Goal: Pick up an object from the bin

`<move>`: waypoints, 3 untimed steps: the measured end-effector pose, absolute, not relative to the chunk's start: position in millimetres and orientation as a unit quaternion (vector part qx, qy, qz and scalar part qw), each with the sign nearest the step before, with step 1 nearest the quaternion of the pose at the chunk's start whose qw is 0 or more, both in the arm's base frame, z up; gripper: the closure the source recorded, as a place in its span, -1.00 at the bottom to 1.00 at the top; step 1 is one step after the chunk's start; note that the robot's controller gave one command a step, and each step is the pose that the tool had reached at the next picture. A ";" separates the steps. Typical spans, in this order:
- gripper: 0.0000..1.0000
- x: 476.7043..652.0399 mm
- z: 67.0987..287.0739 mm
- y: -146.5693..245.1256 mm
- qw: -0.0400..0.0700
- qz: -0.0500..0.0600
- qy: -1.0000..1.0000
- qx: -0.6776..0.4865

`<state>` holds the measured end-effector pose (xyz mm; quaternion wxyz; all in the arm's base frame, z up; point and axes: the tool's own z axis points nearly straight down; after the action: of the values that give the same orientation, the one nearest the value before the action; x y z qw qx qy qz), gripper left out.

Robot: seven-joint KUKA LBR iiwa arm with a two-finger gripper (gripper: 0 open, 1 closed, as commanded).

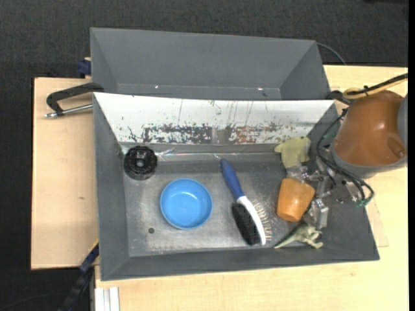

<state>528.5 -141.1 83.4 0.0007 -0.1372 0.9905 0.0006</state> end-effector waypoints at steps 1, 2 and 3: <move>1.00 530.2 86.1 -142.6 0.003 -0.002 0.990 -0.138; 1.00 539.1 174.6 -136.6 0.007 -0.002 0.996 -0.089; 1.00 556.5 76.2 -127.8 0.000 0.000 0.903 -0.430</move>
Offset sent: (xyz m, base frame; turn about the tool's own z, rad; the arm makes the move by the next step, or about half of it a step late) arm 0.0000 0.0000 0.0000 0.0000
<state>556.5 -127.8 76.2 0.0000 -0.4305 0.9026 -0.0002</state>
